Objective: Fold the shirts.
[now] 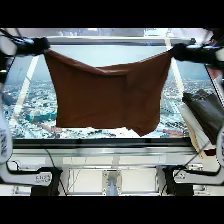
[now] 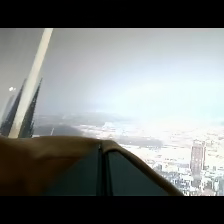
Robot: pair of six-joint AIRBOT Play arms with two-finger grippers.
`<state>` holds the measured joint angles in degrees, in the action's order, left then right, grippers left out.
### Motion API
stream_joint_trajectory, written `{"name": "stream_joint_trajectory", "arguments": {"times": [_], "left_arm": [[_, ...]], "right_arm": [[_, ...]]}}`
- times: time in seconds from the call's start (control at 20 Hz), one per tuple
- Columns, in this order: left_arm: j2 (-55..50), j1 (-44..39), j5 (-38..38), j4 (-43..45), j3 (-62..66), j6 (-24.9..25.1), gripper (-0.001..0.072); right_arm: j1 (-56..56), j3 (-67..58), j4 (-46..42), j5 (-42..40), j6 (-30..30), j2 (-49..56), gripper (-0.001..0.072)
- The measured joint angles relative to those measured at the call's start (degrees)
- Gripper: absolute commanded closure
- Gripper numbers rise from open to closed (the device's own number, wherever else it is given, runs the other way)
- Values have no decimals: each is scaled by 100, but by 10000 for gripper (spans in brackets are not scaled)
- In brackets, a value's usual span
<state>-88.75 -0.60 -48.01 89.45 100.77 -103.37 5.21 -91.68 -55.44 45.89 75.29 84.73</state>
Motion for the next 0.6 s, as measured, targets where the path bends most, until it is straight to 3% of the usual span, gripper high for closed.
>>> {"name": "stream_joint_trajectory", "arguments": {"times": [0.1, 0.15, 0.2, 0.25, 0.3, 0.5, 0.6], "left_arm": [[-496, -52, 334, 280, 0, -387, 694], [-691, -72, 461, 363, 0, -522, 680], [-859, -85, 568, 415, 0, -629, 570], [-984, -96, 680, 450, 0, -726, 292], [-1058, -98, 761, 470, 7, -769, 169], [-916, -11, 894, 632, 153, -870, 179], [-575, 83, 636, 901, 197, -750, 277]], "right_arm": [[-205, 48, -116, -831, 262, 564, 682], [-273, 59, -118, -1176, 398, 789, 645], [-332, 68, -81, -1458, 525, 979, 435], [-372, 74, -37, -1718, 654, 1147, 321], [-393, 81, -15, -1886, 737, 1257, 324], [-105, 85, -177, -1818, 940, 1202, 324], [284, 87, -529, -1222, 981, 879, 324]]}}
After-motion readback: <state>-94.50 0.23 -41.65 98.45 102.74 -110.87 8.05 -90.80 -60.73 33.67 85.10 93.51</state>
